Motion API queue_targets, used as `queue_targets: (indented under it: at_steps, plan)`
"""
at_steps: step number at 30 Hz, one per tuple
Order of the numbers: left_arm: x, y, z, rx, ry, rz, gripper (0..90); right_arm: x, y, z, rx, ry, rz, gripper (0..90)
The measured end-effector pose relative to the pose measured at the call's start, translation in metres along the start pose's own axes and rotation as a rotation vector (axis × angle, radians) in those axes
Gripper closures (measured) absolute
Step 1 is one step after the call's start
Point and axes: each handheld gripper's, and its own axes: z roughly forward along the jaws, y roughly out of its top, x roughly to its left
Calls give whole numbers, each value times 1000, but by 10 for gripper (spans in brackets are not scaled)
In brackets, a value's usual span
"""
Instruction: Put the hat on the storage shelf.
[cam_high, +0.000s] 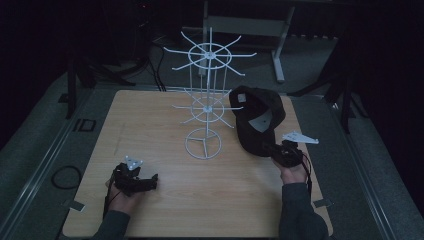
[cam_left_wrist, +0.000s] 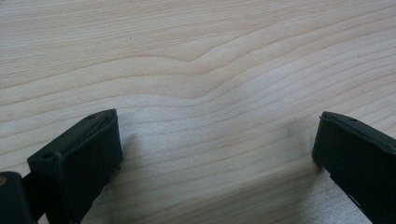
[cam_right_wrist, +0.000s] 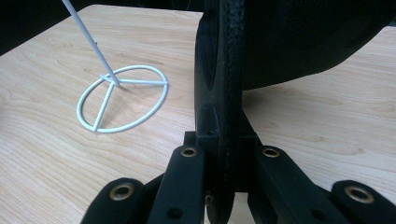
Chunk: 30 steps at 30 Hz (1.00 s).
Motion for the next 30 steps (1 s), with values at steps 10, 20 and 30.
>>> queue_targets:
  at_steps: [10,20,30]
  plan:
    - [0,0,0,1,0,0,15,0,6,-1,-17,-4,-6,866]
    - [0,0,0,-1,-1,-2,15,3,15,-2,-33,-5,-19,867]
    - [0,0,0,-2,-1,-3,15,6,24,-4,-48,-5,-31,866]
